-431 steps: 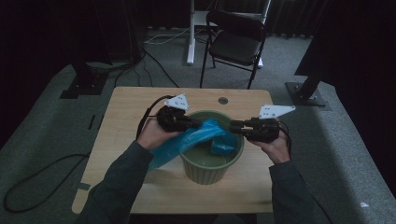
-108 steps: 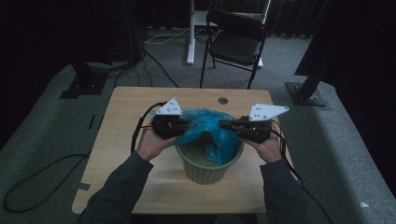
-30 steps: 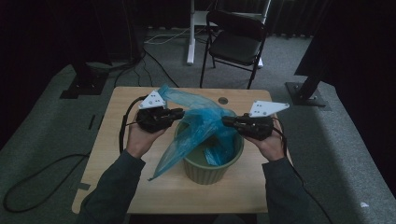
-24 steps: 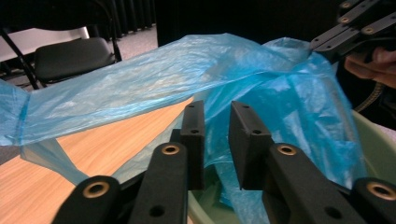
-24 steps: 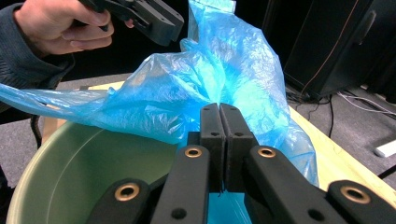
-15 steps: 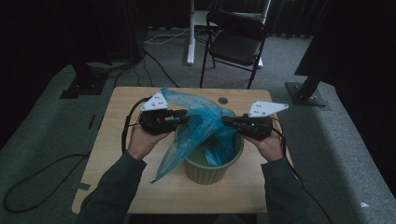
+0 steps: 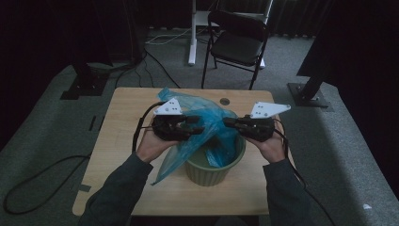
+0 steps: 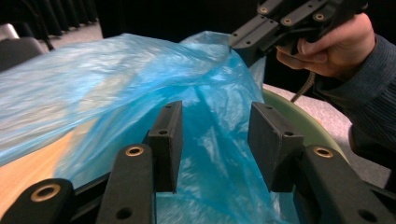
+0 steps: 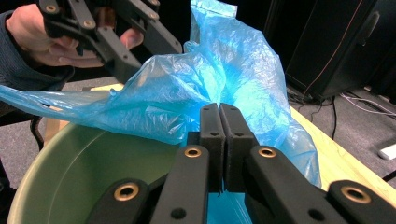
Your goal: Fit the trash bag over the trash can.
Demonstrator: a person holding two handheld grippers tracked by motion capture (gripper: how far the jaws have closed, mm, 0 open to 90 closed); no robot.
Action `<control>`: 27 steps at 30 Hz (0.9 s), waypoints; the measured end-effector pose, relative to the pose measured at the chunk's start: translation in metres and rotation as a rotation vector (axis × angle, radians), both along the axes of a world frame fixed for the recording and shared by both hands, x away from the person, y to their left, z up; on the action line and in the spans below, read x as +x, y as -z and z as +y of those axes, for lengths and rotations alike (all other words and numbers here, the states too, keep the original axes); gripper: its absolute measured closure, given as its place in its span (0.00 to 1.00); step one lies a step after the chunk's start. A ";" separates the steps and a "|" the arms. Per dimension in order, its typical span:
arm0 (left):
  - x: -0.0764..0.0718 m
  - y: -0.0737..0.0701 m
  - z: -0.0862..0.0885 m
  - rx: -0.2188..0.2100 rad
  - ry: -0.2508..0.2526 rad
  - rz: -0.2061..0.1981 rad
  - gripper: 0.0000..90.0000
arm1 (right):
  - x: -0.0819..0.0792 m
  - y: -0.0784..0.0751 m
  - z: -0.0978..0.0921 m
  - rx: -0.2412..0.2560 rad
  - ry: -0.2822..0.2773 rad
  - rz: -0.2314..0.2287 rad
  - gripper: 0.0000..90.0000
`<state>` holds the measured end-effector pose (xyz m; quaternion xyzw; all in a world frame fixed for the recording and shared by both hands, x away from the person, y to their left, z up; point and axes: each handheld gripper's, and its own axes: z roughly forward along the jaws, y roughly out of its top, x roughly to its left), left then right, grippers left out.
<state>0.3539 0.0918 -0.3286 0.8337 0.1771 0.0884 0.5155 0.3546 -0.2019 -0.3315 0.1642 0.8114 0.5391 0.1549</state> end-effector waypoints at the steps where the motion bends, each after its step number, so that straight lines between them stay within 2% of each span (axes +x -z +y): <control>1: 0.000 0.001 -0.002 0.009 -0.004 0.003 0.62 | 0.000 0.000 0.000 0.001 -0.001 -0.001 0.98; 2: 0.001 0.002 -0.004 0.020 -0.008 0.003 0.65 | 0.000 0.000 0.000 0.001 -0.001 -0.001 0.98; 6: 0.003 0.006 -0.007 0.054 -0.017 0.013 0.95 | -0.001 -0.001 -0.002 -0.001 0.000 -0.004 0.98; 7: 0.003 0.006 -0.007 0.056 -0.018 0.012 0.99 | -0.001 -0.002 -0.002 0.000 0.000 -0.004 0.98; 14: 0.003 0.005 0.004 0.068 -0.058 -0.005 1.00 | -0.004 -0.002 -0.008 0.005 0.003 -0.010 0.98; 20: 0.005 0.008 0.025 0.073 -0.113 -0.002 1.00 | -0.004 0.005 -0.015 0.003 0.017 0.006 0.98; 25: 0.006 0.011 0.040 0.058 -0.146 0.009 1.00 | -0.004 0.007 -0.018 0.004 0.022 0.007 0.98; 27: 0.005 0.014 0.051 0.055 -0.169 0.013 1.00 | -0.005 0.008 -0.020 0.006 0.029 0.009 0.98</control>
